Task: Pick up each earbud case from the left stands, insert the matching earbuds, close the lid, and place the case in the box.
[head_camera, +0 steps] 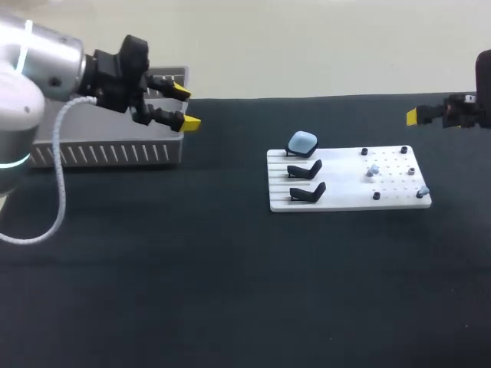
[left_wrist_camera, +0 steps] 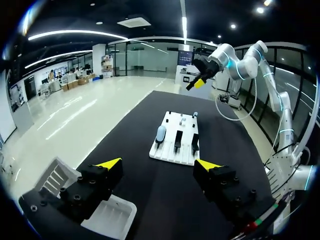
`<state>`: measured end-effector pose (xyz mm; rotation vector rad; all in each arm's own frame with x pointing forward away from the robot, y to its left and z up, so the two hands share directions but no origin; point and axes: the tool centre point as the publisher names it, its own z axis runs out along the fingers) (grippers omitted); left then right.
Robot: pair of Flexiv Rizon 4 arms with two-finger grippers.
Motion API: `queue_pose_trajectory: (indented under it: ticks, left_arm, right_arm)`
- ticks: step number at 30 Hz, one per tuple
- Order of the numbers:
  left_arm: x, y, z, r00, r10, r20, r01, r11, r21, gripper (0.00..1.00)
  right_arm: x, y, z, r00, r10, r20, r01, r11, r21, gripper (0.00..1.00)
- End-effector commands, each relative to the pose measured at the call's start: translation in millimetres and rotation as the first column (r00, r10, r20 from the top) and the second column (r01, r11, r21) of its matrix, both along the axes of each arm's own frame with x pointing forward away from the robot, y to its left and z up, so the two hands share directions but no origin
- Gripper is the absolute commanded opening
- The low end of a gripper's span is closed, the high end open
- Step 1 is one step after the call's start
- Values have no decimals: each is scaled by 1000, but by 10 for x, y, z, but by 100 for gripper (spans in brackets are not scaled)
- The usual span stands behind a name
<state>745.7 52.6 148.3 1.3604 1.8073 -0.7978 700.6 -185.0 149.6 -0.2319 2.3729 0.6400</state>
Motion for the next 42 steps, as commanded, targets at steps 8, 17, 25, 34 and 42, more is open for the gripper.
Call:
queue_pose_trajectory:
  ticks: [8, 17, 25, 34, 42]
  left_arm:
    - [102, -49, -17, 997, -60, -41, 60, 998, 0, 100]
    - [99, -96, -87, 996, -78, -37, 78, 997, -1, 100]
    - [272, -399, -223, 978, -210, 11, 210, 978, -7, 100]
    - [399, -723, -431, 961, -276, -13, 276, 961, -20, 100]
    - [269, -917, -569, 958, -287, -24, 285, 957, -44, 100]
  right_arm:
    - [-4, -2, 2, 1000, 0, 0, 0, 1000, -1, 100]
    - [-4, -2, 2, 1000, 0, 0, 0, 1000, -1, 100]
    - [-4, -2, 2, 1000, 0, 0, 0, 1000, -1, 100]
    - [-4, -2, 2, 1000, 0, 0, 0, 1000, -1, 100]
    - [-4, -2, 2, 1000, 0, 0, 0, 1000, -1, 100]
